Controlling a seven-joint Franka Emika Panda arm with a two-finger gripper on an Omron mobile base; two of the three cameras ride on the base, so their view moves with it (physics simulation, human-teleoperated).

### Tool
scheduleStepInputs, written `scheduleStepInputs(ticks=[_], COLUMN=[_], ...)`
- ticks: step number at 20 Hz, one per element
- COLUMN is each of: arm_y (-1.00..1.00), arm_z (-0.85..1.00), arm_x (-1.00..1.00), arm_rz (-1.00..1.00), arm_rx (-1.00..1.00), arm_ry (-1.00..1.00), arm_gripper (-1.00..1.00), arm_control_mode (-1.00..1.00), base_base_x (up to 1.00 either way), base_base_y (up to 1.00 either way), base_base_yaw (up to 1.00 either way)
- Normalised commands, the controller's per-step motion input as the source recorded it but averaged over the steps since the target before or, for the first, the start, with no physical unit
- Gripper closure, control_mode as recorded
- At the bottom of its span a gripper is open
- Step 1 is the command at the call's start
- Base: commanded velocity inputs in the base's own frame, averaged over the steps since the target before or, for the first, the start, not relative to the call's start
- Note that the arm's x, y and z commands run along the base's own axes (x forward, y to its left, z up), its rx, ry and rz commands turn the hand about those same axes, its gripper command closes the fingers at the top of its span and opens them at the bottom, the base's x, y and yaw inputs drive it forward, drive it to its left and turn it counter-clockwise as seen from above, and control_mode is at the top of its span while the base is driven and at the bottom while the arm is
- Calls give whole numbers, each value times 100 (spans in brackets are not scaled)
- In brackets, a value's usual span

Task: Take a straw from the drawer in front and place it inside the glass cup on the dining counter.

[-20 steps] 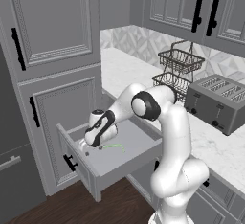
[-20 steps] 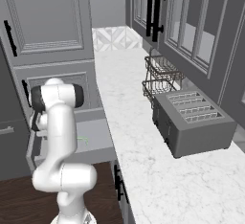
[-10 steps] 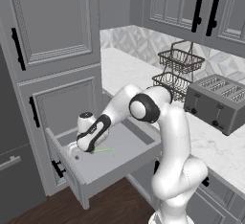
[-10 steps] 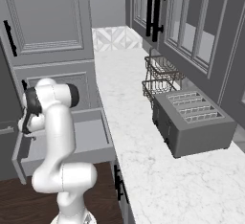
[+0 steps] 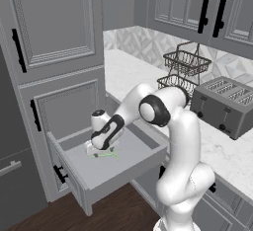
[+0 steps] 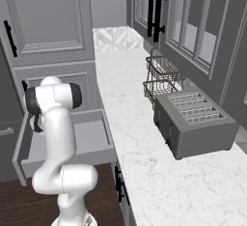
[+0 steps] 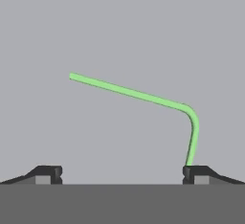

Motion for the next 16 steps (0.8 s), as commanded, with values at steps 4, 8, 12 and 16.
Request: scheduleStepInputs(ticks=[4,8,12,16], arm_y=[-39,-38,-38,-20], arm_z=[-1,-7,-14,-28], arm_x=[0,10,26,13], arm_rz=[0,3,6,11], arm_rx=[-3,0,0,0], arm_ry=[-1,0,0,0], arm_gripper=[-100,-100,-100,-100], arm_control_mode=[-100,-100,-100,-100], base_base_x=[0,0,0,0], base_base_y=[0,0,0,0], base_base_yaw=[0,0,0,0])
